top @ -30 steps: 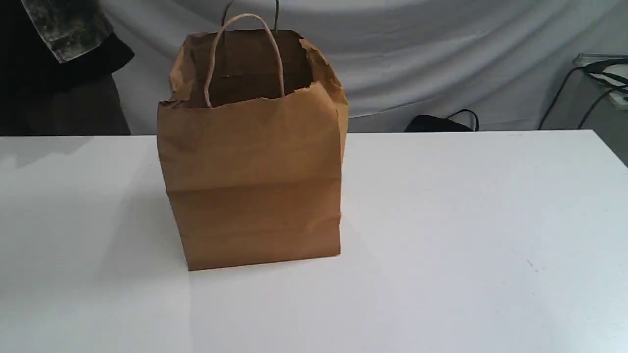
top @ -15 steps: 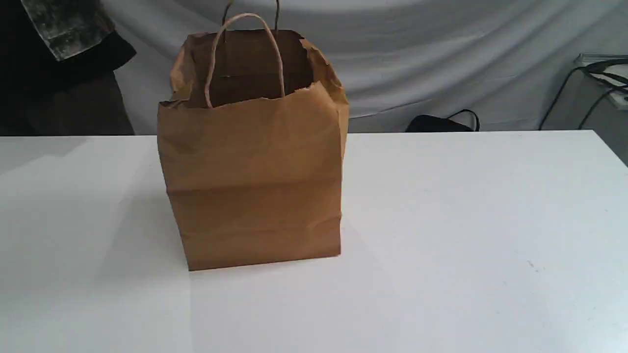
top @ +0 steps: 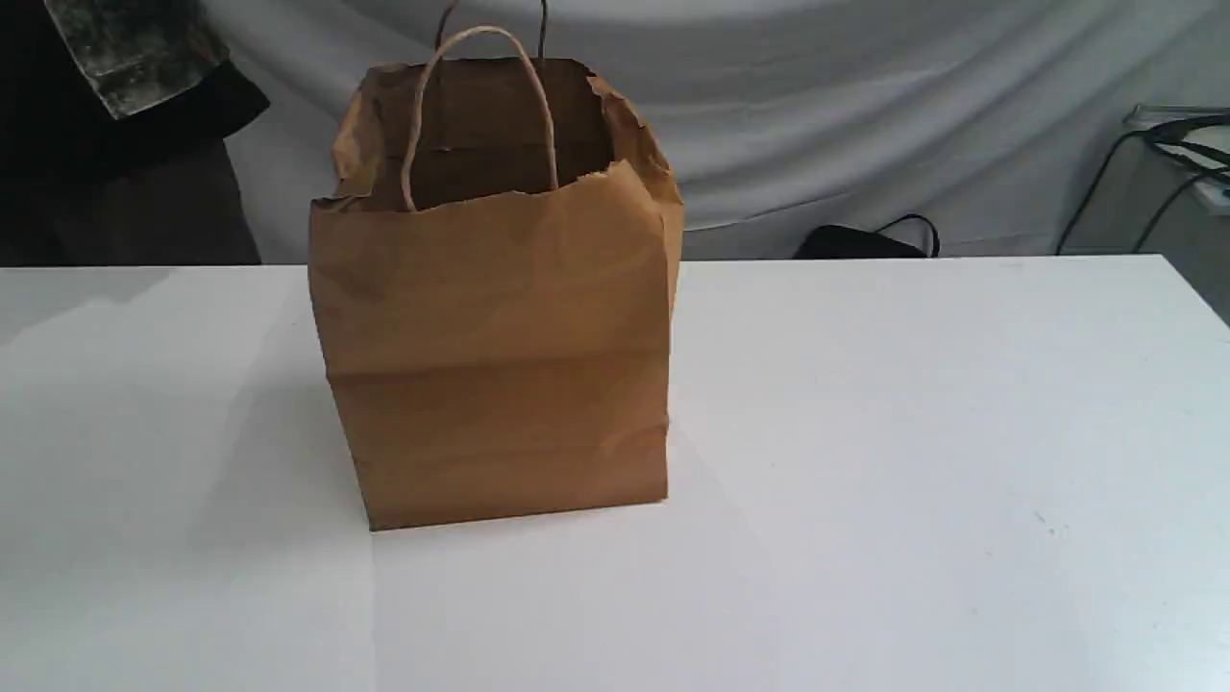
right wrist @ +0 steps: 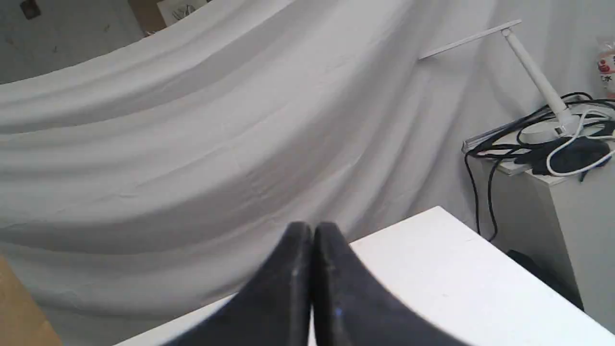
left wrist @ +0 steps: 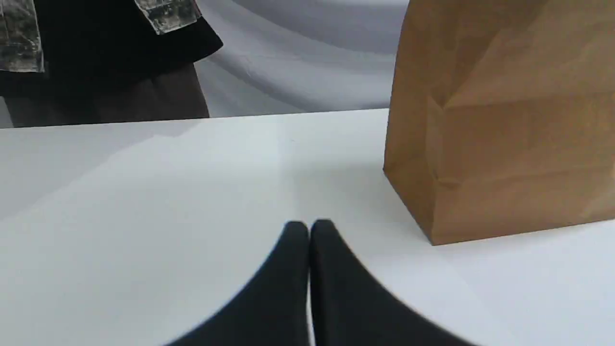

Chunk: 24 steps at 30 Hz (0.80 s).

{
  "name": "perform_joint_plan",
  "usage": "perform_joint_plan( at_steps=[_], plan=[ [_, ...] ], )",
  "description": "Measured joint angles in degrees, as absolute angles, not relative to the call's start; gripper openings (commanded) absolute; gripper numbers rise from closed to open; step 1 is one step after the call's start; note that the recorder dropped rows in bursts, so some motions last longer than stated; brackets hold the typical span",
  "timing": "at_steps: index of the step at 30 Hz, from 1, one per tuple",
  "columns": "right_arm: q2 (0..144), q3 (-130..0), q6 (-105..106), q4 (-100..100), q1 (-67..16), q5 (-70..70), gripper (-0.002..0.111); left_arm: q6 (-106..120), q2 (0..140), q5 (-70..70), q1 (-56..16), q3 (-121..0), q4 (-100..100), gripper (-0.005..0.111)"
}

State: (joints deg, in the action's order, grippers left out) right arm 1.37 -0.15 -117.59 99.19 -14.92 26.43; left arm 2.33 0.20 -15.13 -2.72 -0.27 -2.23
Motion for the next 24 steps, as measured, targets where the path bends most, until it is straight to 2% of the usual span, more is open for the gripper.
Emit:
perform_joint_plan(
  at_steps=[4, 15, 20, 24],
  plan=[
    [1.37, -0.15, -117.59, 99.19, -14.92, 23.83, 0.0, 2.33, 0.2, -15.13, -2.72, -0.27, -2.23, 0.0],
    [1.37, -0.15, -119.48, 90.16, -14.92, -4.54, 0.0, 2.33, 0.2, -15.13, -2.72, -0.27, -2.23, 0.0],
    [1.37, -0.15, -119.48, 87.79, -14.92, -11.61, 0.0, 2.33, 0.2, -15.13, -2.72, -0.27, -2.23, 0.0],
    [1.37, -0.15, -114.79, 71.65, -14.92, -13.13, 0.0, 2.33, 0.2, -15.13, -2.72, -0.27, -2.23, 0.0]
  ],
)
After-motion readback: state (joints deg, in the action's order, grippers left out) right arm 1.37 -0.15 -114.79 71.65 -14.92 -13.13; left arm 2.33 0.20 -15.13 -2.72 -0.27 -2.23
